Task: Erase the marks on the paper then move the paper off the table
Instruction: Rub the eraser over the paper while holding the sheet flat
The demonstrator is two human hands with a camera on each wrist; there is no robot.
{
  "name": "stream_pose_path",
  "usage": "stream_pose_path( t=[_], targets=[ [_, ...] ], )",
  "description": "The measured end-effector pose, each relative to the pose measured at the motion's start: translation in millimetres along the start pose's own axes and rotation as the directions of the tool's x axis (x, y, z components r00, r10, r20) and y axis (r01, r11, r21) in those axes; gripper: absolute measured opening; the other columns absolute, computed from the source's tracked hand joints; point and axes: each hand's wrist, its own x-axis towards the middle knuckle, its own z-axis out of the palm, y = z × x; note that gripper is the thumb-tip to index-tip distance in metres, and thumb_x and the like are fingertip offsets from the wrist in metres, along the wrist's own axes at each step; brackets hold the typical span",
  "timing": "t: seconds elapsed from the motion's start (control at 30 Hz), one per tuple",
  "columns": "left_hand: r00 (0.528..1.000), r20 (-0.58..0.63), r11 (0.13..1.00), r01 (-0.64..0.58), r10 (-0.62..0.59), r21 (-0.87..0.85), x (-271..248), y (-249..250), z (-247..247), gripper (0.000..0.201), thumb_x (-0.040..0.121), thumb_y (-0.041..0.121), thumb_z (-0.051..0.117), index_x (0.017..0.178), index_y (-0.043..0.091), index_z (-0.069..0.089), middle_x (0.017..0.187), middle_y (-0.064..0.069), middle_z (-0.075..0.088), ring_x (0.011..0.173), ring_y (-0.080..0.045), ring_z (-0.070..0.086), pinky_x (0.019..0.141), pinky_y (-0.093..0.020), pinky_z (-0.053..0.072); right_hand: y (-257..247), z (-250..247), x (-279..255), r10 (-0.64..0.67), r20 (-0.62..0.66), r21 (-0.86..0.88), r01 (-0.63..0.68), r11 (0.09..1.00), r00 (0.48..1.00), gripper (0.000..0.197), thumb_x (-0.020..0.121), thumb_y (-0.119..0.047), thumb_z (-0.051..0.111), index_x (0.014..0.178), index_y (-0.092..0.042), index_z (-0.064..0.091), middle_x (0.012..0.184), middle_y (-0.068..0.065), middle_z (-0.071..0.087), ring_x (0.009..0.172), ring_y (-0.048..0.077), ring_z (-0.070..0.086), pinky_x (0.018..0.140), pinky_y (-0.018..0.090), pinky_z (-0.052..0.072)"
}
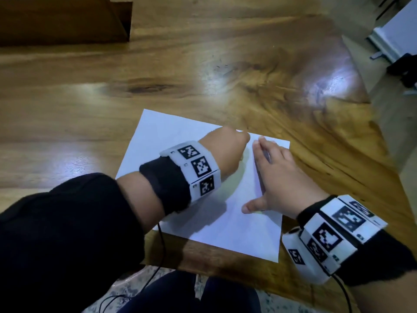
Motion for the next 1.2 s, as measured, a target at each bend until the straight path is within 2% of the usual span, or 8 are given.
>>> stream_pose_path(
  t=[0.1,0.27,0.5,0.67,0.8,0.93,1.07,1.2],
  targets=[
    [0.999,-0.035,0.997,0.002,-0.004,-0.071,-7.0,-4.8,10.6,0.006,0.088,0.008,0.044,0.092,0.008,0.049,0.087,-0.011,0.041,0.077,-0.035,0.052,0.066,-0.039,0.043,0.9,0.9,0.3,-0.002,-0.004,-0.010,0.002,1.000,1.000,0.138,0.060,-0.061,0.076,0.148,-0.013,-0.018,0.155,-0.003,-0.021,0.142,0.020,-0.011,0.115,0.028,0.005],
    [0.999,-0.043,1.000,-0.008,0.008,0.003,-19.8,-1.3,23.1,0.003,0.088,0.009,0.045,0.089,0.007,0.047,0.083,-0.007,0.034,0.067,-0.027,0.038,0.061,-0.036,0.036,-1.1,0.2,-0.6,0.000,-0.011,-0.005,0.000,1.000,1.000,0.136,0.061,-0.059,0.078,0.148,-0.013,-0.017,0.156,-0.003,-0.020,0.142,0.019,-0.010,0.115,0.027,0.005],
    [0.993,-0.113,0.999,0.017,-0.022,-0.046,13.9,-8.8,-0.2,0.011,0.084,0.006,0.053,0.095,0.005,0.056,0.102,-0.019,0.055,0.091,-0.037,0.056,0.076,-0.040,0.047,-1.3,0.6,-1.2,-0.010,-0.010,-0.038,0.009,0.999,1.000,0.137,0.061,-0.061,0.076,0.148,-0.009,-0.016,0.156,0.001,-0.019,0.142,0.022,-0.009,0.115,0.027,0.003],
    [0.992,0.042,0.991,-0.118,0.121,-0.067,-20.3,-6.3,11.0,0.016,0.080,0.004,0.049,0.069,0.015,0.047,0.074,-0.003,0.039,0.071,-0.029,0.049,0.067,-0.037,0.045,-0.6,0.5,-0.8,-0.011,-0.007,-0.012,0.011,1.000,1.000,0.136,0.061,-0.059,0.077,0.148,-0.011,-0.016,0.156,0.000,-0.020,0.143,0.022,-0.011,0.115,0.028,0.003],
    [0.991,0.064,0.992,-0.110,0.115,-0.069,-18.2,-11.9,9.2,0.010,0.080,0.007,0.051,0.082,0.015,0.057,0.082,-0.003,0.045,0.074,-0.021,0.044,0.072,-0.031,0.040,-1.3,0.0,-0.5,-0.012,0.004,-0.029,0.012,1.000,1.000,0.136,0.062,-0.060,0.076,0.148,-0.010,-0.017,0.156,0.001,-0.021,0.143,0.022,-0.012,0.116,0.028,0.002],
    [1.000,-0.009,0.995,-0.013,0.013,-0.095,18.3,-11.3,-0.6,0.013,0.081,0.007,0.057,0.093,0.012,0.058,0.095,-0.011,0.055,0.091,-0.030,0.055,0.081,-0.037,0.048,-1.3,0.3,-0.2,-0.003,0.005,-0.023,0.003,1.000,1.000,0.138,0.061,-0.061,0.076,0.148,-0.011,-0.018,0.155,-0.001,-0.022,0.143,0.021,-0.012,0.115,0.028,0.002],
    [0.997,-0.037,0.989,-0.075,0.071,-0.129,2.9,-12.7,3.1,0.004,0.080,0.008,0.056,0.078,0.011,0.057,0.081,-0.007,0.047,0.079,-0.031,0.054,0.074,-0.039,0.047,0.0,0.9,-0.5,-0.008,-0.004,0.003,0.008,1.000,1.000,0.138,0.060,-0.060,0.077,0.148,-0.012,-0.016,0.156,-0.002,-0.021,0.143,0.019,-0.011,0.116,0.027,0.002],
    [0.978,0.124,0.980,-0.150,0.166,-0.129,-33.9,-20.6,6.4,0.004,0.077,0.013,0.060,0.077,0.012,0.064,0.081,-0.006,0.057,0.074,-0.022,0.050,0.067,-0.027,0.040,0.5,1.6,-1.0,-0.012,-0.004,0.008,0.012,1.000,1.000,0.138,0.060,-0.059,0.078,0.148,-0.012,-0.017,0.156,-0.002,-0.021,0.143,0.019,-0.013,0.116,0.028,0.002]
  ],
)
